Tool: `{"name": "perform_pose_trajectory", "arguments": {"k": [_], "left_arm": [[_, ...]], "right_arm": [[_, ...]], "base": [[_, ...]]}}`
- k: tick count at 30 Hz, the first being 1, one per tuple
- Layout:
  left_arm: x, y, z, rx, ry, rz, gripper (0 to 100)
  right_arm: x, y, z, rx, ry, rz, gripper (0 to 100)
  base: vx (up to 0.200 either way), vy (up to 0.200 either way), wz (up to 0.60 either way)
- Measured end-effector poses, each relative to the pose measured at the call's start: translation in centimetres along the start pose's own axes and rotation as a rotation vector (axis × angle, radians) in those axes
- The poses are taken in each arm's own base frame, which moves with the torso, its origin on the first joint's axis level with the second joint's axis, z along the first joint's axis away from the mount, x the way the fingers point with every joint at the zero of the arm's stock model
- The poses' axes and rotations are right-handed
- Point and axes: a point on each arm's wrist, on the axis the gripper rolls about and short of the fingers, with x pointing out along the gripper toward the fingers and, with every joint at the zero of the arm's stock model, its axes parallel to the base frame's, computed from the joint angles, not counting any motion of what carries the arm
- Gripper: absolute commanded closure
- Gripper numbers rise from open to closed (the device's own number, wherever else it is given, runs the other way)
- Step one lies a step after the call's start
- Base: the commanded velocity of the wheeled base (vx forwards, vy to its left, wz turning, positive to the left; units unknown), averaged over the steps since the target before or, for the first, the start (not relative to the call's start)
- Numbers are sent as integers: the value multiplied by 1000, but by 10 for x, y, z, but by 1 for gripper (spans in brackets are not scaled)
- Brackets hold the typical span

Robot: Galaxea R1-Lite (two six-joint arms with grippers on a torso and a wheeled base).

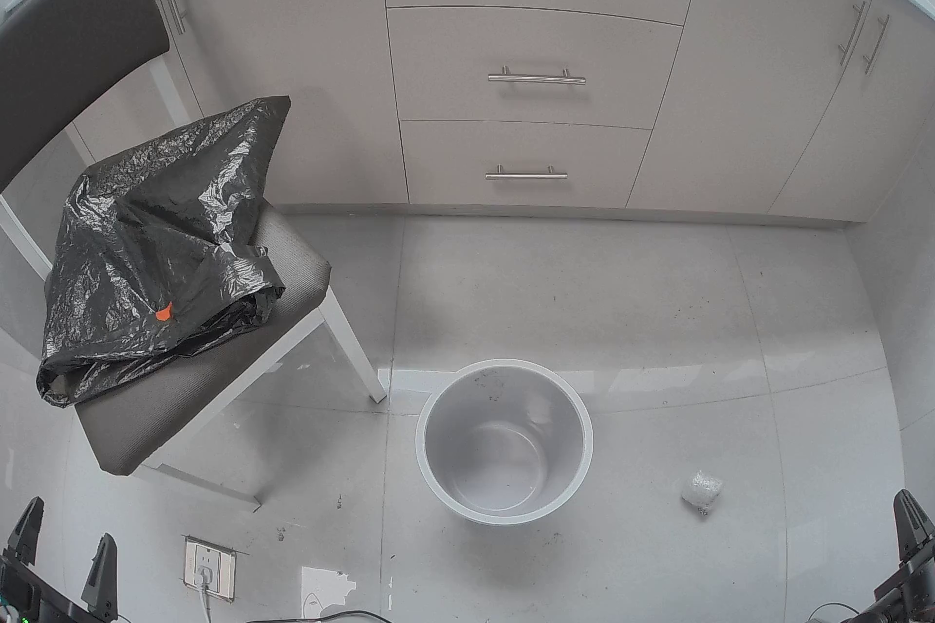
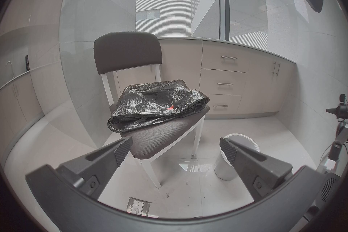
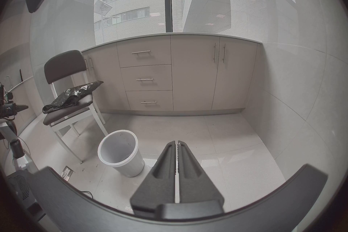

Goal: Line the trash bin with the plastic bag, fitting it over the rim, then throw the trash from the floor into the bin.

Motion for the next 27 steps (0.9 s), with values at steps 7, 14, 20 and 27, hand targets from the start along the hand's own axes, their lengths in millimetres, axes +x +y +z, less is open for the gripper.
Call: {"name": "perform_pose_trajectory", "arguments": {"k": [7,14,20,27], "left_arm": [[0,0,0,0,-1,5,0],[0,0,0,-1,-2,20,0],[0,0,0,-1,-2,21,0],[0,0,0,-2,-5,21,0]], "right_arm": [[0,0,1,-23,-5,-5,100],[0,0,1,-18,-14,-3,100],[-6,0,33,34,-107,2,100],[-12,-1,121,59,-256,38,100]], "base": [[0,0,0],[0,0,0],[0,0,0],[0,0,0]]}}
